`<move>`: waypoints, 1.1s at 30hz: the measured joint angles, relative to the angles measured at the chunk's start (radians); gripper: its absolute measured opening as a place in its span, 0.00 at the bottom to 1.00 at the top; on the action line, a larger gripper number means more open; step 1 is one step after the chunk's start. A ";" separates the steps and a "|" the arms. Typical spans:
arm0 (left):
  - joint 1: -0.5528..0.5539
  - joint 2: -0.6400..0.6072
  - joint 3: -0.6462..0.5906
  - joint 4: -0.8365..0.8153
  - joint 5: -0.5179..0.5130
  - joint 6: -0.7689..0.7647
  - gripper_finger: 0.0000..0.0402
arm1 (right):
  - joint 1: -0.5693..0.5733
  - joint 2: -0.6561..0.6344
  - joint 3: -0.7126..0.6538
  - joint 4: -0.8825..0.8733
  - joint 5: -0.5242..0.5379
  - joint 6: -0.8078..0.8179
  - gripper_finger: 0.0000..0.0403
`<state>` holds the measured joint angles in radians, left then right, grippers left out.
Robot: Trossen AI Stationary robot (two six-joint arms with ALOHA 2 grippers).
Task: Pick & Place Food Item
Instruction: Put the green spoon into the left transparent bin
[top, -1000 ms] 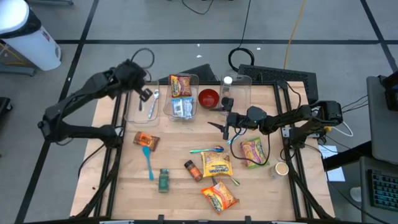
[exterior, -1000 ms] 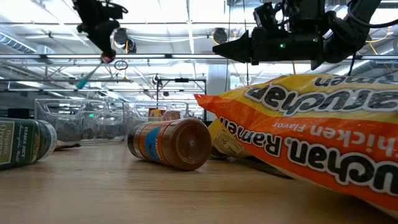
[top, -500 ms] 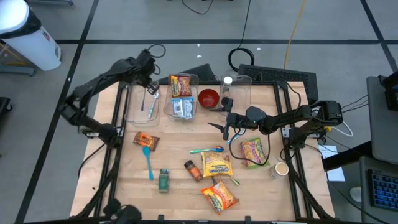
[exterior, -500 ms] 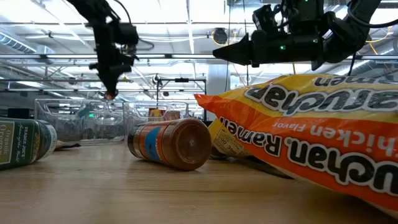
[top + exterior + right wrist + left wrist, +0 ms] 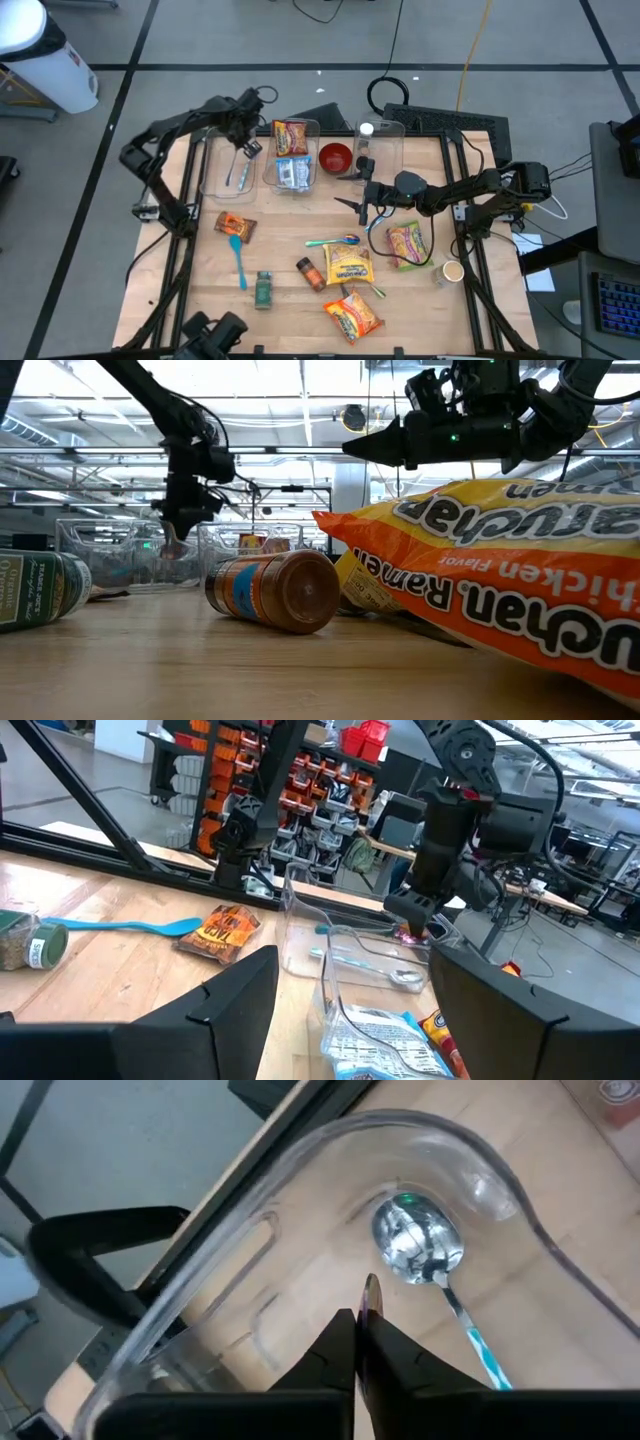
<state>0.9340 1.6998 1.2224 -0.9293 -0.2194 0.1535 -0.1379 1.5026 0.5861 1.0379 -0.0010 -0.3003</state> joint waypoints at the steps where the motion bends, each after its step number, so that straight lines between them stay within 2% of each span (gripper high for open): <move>1: 0.000 0.006 0.000 0.000 0.010 0.000 0.03 | 0.000 0.000 0.000 -0.004 0.000 0.000 0.62; 16: 0.000 0.067 -0.001 -0.003 0.058 -0.009 0.01 | 0.000 0.000 0.000 -0.029 0.000 0.022 0.62; 21: 0.000 0.081 -0.001 -0.003 0.063 -0.001 0.04 | 0.000 0.000 0.000 -0.038 0.000 0.024 0.62; 26: 0.000 0.082 -0.001 -0.003 0.065 -0.002 0.01 | 0.000 0.000 0.000 -0.040 0.000 0.027 0.62; 33: 0.000 0.082 -0.001 -0.002 0.065 -0.009 0.13 | 0.000 0.000 0.000 -0.042 0.000 0.027 0.62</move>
<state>0.9337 1.7813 1.2217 -0.9318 -0.1539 0.1444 -0.1375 1.5024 0.5861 0.9962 -0.0006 -0.2736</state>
